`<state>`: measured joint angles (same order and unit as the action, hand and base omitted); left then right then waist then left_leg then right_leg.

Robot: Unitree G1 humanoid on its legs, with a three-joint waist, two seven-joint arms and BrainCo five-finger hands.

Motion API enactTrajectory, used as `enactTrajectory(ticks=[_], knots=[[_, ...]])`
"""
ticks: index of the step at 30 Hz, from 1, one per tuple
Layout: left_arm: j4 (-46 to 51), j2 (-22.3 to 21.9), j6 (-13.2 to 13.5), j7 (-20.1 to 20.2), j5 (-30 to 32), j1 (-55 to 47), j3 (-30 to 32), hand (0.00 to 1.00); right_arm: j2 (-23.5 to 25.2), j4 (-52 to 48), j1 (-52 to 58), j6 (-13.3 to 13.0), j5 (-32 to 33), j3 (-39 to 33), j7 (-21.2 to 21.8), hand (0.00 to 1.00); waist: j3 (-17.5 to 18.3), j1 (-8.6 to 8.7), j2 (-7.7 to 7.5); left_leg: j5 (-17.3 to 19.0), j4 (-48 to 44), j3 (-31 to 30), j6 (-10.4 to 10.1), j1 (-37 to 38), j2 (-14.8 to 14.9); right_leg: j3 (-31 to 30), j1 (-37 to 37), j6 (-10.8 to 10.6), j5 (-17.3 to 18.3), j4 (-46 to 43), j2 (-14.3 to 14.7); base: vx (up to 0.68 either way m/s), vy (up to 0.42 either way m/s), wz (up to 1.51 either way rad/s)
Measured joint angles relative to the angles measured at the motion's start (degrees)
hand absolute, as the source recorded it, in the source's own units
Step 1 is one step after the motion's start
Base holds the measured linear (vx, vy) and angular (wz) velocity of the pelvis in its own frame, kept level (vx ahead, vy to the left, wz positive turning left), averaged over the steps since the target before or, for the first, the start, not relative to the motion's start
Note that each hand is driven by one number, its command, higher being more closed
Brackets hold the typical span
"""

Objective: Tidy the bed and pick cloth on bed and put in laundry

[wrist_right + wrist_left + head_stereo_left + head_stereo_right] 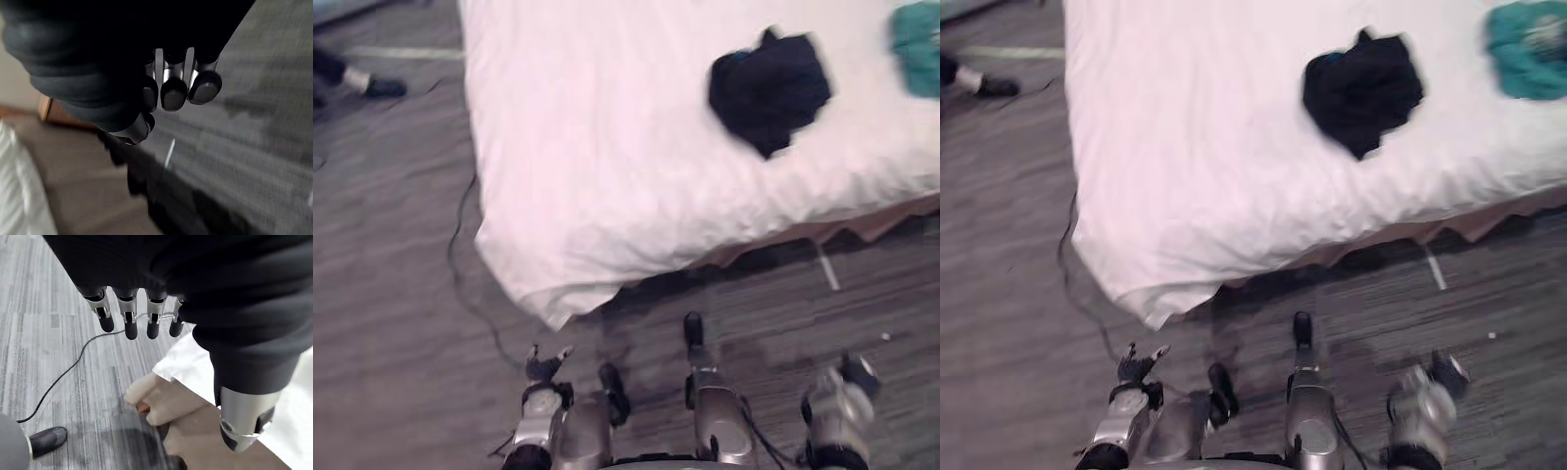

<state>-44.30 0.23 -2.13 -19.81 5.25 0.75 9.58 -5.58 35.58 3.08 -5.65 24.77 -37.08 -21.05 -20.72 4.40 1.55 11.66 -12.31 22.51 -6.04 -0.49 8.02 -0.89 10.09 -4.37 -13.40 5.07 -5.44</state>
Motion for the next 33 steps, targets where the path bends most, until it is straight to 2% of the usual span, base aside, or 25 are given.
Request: enactTrajectory(ticks=[2,4,7,11,12,13,14,15,16,17,18,19,20,21,22,23,24,25,26,27,28,29,30,32,33], knots=[[-1.6,0.0,-0.1,1.0,0.2,-0.2,0.0,0.00,0.1,1.7,2.6,0.6,-2.1,-0.1,0.9,0.00,3.2,-0.08,-0.28,0.2,1.7,1.6,-0.3,2.8,0.0,-1.3,-1.4,0.2,0.0,0.5,0.8,0.13,0.029,-0.40],[-3.1,0.0,-0.1,2.5,1.5,-0.2,0.0,0.00,0.2,5.7,3.7,2.4,-6.1,1.0,4.2,0.00,5.8,0.14,-0.51,0.2,3.4,3.0,-0.5,6.7,0.0,-2.2,-3.7,0.2,0.5,0.5,1.5,0.10,0.042,-0.33],[-5.1,0.2,-0.2,4.2,3.5,-0.5,-0.2,0.00,0.9,9.9,3.6,4.1,-10.4,3.7,7.1,0.00,7.6,0.43,-0.68,0.4,4.4,4.5,-0.7,8.8,-0.1,-3.4,-4.6,0.1,0.6,0.5,2.0,0.02,0.021,-0.25],[-8.9,1.0,-1.1,7.1,7.1,-0.6,-1.6,0.00,2.0,14.2,4.1,6.2,-14.8,3.9,9.6,0.00,7.7,1.59,-0.61,1.5,3.9,7.2,-0.7,10.3,-0.2,-5.0,-4.2,0.3,2.0,-1.7,2.4,-0.05,0.014,-0.32],[-10.2,1.2,-1.4,7.9,8.4,-0.6,-3.1,0.00,2.1,15.5,4.3,6.7,-15.5,3.7,10.1,0.00,7.8,1.71,-0.33,1.6,4.1,9.3,-0.7,10.5,0.2,0.4,-2.8,2.6,4.0,-2.5,1.6,-0.06,0.002,-0.75],[-10.9,1.0,-1.6,8.9,9.5,-0.5,-4.2,0.00,2.1,16.1,3.9,7.2,-16.5,3.5,10.2,0.00,7.8,1.71,0.81,1.5,4.3,12.1,-0.8,10.5,1.3,12.0,-1.4,6.0,6.3,-5.1,-0.2,-0.03,0.008,-0.95],[-11.1,1.0,-1.9,9.5,9.9,-0.4,-5.4,0.00,2.2,16.5,3.5,7.3,-16.9,3.5,10.5,0.00,7.9,1.72,1.29,1.5,4.3,13.9,-0.8,10.6,2.0,19.3,-0.4,7.9,7.6,-7.1,-1.5,0.08,0.030,-1.18],[-12.2,1.2,-2.0,9.9,10.8,0.6,-7.1,0.00,2.2,17.8,3.0,7.3,-17.7,3.8,11.2,0.00,8.1,1.92,1.42,1.3,4.5,16.1,-1.1,11.3,2.3,29.9,0.7,9.3,9.2,-10.4,-4.2,0.11,0.029,-0.98],[-12.8,1.4,-2.1,10.1,11.4,1.4,-7.8,0.00,2.4,18.7,2.7,7.3,-18.1,3.8,11.2,0.00,8.2,2.14,1.48,1.2,4.3,17.3,-1.3,11.4,2.4,35.7,0.9,9.5,9.9,-12.4,-5.8,0.19,0.006,-1.17],[-13.6,1.5,-2.2,11.0,12.1,3.0,-8.6,0.00,2.6,20.7,2.1,7.3,-18.7,3.8,11.2,0.00,8.5,2.68,1.70,1.0,3.8,19.9,-1.7,11.8,3.1,48.2,0.5,12.4,11.7,-17.1,-8.9,0.17,-0.014,-1.33],[-13.8,1.5,-2.1,11.1,12.9,3.7,-9.5,0.00,2.8,22.0,1.7,7.3,-18.8,3.9,11.2,0.00,8.5,2.45,1.77,0.8,3.6,22.1,-2.2,13.2,3.5,55.5,-0.3,13.9,12.3,-19.6,-9.7,0.23,-0.071,-1.52],[-13.8,1.4,-2.1,11.1,13.3,3.9,-9.6,0.00,2.9,22.6,1.4,7.3,-18.9,4.2,11.2,0.00,8.5,2.49,1.75,0.5,3.4,23.6,-2.8,14.3,3.8,58.3,-0.3,15.1,13.3,-20.7,-9.5,0.22,-0.105,-1.84],[-14.0,1.0,-2.0,11.4,13.6,4.4,-10.3,0.00,2.7,22.9,1.3,7.3,-19.8,4.7,11.2,0.00,8.5,2.55,2.11,0.2,3.3,27.0,-3.4,16.5,3.9,58.3,-0.3,14.9,15.5,-21.9,-8.6,0.21,-0.120,-1.75],[-14.5,0.7,-1.8,11.9,13.6,5.4,-11.5,0.00,2.5,22.9,1.3,7.3,-20.5,5.2,11.2,0.00,8.7,2.91,2.71,0.0,3.3,29.2,-3.4,18.6,4.0,54.7,0.1,13.3,16.6,-22.5,-7.0,0.20,-0.099,-1.74],[-14.6,0.5,-1.5,12.2,13.7,5.9,-12.0,0.00,2.5,22.9,1.3,7.3,-20.9,5.5,11.2,0.00,8.8,2.88,2.87,-0.3,3.0,30.6,-3.9,20.0,4.1,52.7,0.4,12.8,17.2,-22.7,-6.0,0.22,-0.102,-1.84],[-15.1,-0.6,-1.2,12.4,14.3,6.9,-11.9,0.00,2.8,22.5,1.3,7.2,-21.2,6.8,11.4,0.00,9.0,2.82,2.65,-0.9,-2.0,33.3,-4.5,21.6,5.4,48.3,0.8,12.3,18.6,-22.9,-3.2,0.29,-0.150,-2.13],[-15.0,-0.8,-0.9,12.4,14.6,7.1,-11.7,0.00,3.0,22.4,1.2,7.2,-21.8,8.1,11.5,0.00,9.4,2.25,2.18,-1.7,-12.1,33.6,-3.5,20.7,8.6,44.5,1.2,11.6,19.4,-22.6,-1.5,0.28,-0.156,-2.88],[-14.9,-0.5,-0.7,12.3,14.6,6.7,-11.7,0.00,3.1,22.4,1.0,7.2,-22.9,11.1,11.6,0.00,9.7,0.95,1.85,-6.0,-27.9,29.8,3.0,16.7,13.8,38.8,0.9,11.4,19.3,-19.6,1.5,0.23,-0.110,-2.51],[-14.8,-0.5,-0.4,12.2,14.6,6.3,-11.5,0.00,3.2,22.5,0.6,7.2,-23.3,12.7,11.6,0.00,9.6,0.55,1.47,-5.0,-33.5,26.2,4.6,14.0,14.7,36.2,0.7,10.9,18.8,-18.0,2.7,0.19,-0.054,-2.46],[-14.7,-0.6,-0.2,12.0,14.5,6.1,-11.1,0.00,2.4,23.0,-0.5,7.2,-23.7,15.2,11.9,0.00,9.2,0.37,1.60,-1.7,-39.9,17.4,5.2,8.2,13.5,32.0,-0.1,10.7,18.3,-15.6,4.8,0.14,-0.028,-2.27],[-14.6,-0.8,0.1,11.9,14.0,5.5,-11.1,0.00,2.0,24.2,-1.7,7.2,-24.4,16.9,12.2,0.00,8.5,-0.46,1.17,1.7,-42.4,8.3,3.8,3.3,10.0,27.7,-2.0,10.3,18.1,-13.2,6.7,0.17,-0.009,-2.25],[-14.2,-1.0,0.1,11.7,13.2,4.7,-11.1,0.00,1.9,24.6,-1.9,7.2,-24.9,17.3,12.3,0.00,8.2,-1.15,0.79,2.8,-42.1,4.4,3.6,1.7,8.5,25.7,-3.5,9.1,17.3,-12.0,7.4,0.16,0.048,-2.65],[-13.2,-1.4,0.4,10.5,11.3,3.0,-11.1,0.00,2.1,24.9,-1.6,7.1,-25.4,17.5,12.4,0.00,7.6,-2.72,-0.21,3.0,-38.1,-0.7,3.6,-0.1,6.8,23.5,-7.2,8.6,14.4,-10.3,8.0,0.16,0.097,-2.25],[-13.0,-1.6,0.8,9.5,9.4,1.9,-11.1,0.00,2.3,24.6,-1.1,7.1,-25.9,17.4,12.4,0.00,7.4,-2.75,-0.44,2.9,-29.3,-5.9,3.5,-3.2,6.9,19.5,-9.2,9.3,14.1,-8.6,9.6,0.11,0.113,-1.73],[-12.9,-1.7,1.2,9.3,8.8,2.2,-10.9,0.00,2.3,24.1,-0.1,7.0,-26.2,17.4,12.4,0.00,7.5,-2.90,-0.61,2.2,-19.3,-9.3,2.7,-5.8,6.2,17.0,-9.3,9.0,13.9,-8.0,9.8,0.11,0.146,-1.46]])
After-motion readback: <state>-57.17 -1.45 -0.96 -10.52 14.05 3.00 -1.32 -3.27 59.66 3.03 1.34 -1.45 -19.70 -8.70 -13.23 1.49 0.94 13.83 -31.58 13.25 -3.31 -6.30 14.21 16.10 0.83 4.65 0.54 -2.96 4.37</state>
